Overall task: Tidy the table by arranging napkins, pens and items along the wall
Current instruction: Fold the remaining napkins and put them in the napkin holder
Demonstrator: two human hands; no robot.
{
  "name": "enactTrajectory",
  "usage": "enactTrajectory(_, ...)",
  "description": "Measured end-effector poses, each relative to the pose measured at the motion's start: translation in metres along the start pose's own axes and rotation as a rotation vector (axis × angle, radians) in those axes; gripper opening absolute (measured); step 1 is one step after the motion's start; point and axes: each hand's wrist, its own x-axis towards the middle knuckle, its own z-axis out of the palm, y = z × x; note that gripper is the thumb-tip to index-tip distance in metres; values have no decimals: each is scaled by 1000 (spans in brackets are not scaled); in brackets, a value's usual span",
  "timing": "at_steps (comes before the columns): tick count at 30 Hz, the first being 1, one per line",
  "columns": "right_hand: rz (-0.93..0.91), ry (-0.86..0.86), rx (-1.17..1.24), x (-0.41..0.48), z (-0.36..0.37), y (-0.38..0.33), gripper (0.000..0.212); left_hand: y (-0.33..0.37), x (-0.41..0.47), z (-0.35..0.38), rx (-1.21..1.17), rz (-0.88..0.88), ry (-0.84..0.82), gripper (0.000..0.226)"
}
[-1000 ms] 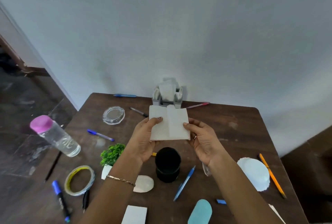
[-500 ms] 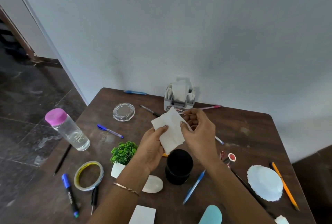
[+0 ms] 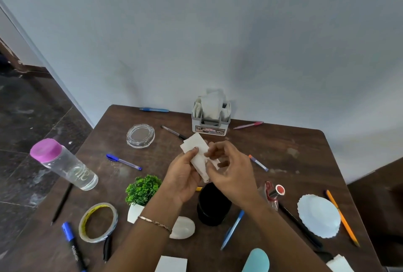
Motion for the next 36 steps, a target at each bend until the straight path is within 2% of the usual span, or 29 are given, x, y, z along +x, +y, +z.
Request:
enactTrajectory(3, 109, 94, -88, 10, -1, 11, 29, 3, 7, -2, -55, 1, -53, 36)
enactTrajectory(7, 324, -122, 66, 29, -3, 21, 42, 6, 21, 0, -54, -12, -96, 39)
enactTrajectory(11, 312, -218, 22, 50, -4, 36, 28, 11, 34, 7, 22, 41, -200, 34)
enactTrajectory(13, 290, -240, -58, 62, -7, 43, 20, 16, 42, 5, 235, 111, -224, 30)
enactTrajectory(17, 266, -322, -201, 85, -13, 55, 16, 41, 73, -5, 841, 287, -113, 26)
enactTrajectory(21, 224, -381, -320, 111, -12, 67, 25, 71, 99, 0, 1042, 249, -118, 22)
enactTrajectory(24, 244, -362, -337, 128, -12, 79, 29, 92, 125, 11, 1208, 393, 22, 28)
enactTrajectory(27, 283, -332, -368, 141, -13, 93, 28, 110, 152, 20, 1451, 590, 117, 24)
enactTrajectory(31, 326, -365, -375, 147, -11, 105, 29, 115, 181, 34, 1652, 743, 115, 22)
enactTrajectory(36, 363, -388, -335, 146, -5, 112, 27, 98, 209, 45, 1820, 791, 77, 27)
